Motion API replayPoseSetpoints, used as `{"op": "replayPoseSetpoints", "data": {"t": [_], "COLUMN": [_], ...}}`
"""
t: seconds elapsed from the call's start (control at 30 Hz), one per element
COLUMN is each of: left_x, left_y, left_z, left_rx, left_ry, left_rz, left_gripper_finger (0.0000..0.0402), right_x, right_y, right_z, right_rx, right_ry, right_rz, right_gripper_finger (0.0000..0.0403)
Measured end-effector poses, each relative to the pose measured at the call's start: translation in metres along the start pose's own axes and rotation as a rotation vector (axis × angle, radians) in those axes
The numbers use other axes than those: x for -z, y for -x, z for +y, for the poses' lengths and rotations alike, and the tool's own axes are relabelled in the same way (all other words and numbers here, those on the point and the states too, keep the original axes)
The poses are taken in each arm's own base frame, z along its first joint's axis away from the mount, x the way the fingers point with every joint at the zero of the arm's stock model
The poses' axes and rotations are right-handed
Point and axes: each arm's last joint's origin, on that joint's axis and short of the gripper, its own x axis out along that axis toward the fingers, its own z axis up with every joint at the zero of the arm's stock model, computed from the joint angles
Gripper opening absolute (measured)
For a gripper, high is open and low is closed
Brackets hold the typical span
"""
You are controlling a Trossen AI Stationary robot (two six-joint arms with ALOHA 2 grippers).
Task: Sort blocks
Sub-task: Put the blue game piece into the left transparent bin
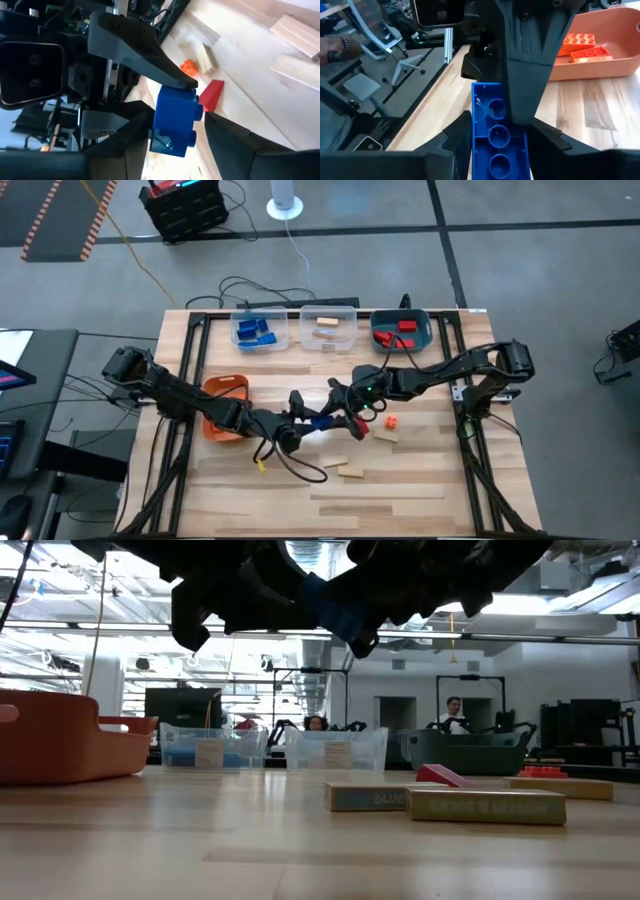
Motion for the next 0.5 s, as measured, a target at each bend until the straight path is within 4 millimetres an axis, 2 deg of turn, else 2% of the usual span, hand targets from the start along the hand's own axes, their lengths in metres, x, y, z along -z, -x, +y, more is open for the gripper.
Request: {"op": "replayPoseSetpoints", "data": {"t": [0.13,0.27,0.5], "left_x": [-0.0006,-0.0021,-0.0031], "left_y": [0.0,0.0003,0.0], "left_z": [0.0006,0.0024,0.0041], "left_rx": [-0.003,-0.018,-0.033], "left_ry": [0.003,0.027,0.161], "left_rz": [-0.008,-0.023,-0.036], "left_gripper_finger": [0.0151,0.0089,0.0088], "right_x": [-0.0026,-0.004,-0.0036], "right_y": [-0.0002,-0.0001,0.0029], "right_z": [0.0001,0.0,-0.0038], "right_rx": [-0.001,0.001,0.031], "right_ry": [-0.019,-0.028,-0.012], "right_rz": [-0.006,-0.02,0.002], "right_gripper_finger": [0.0177,0.0185,0.0235]}}
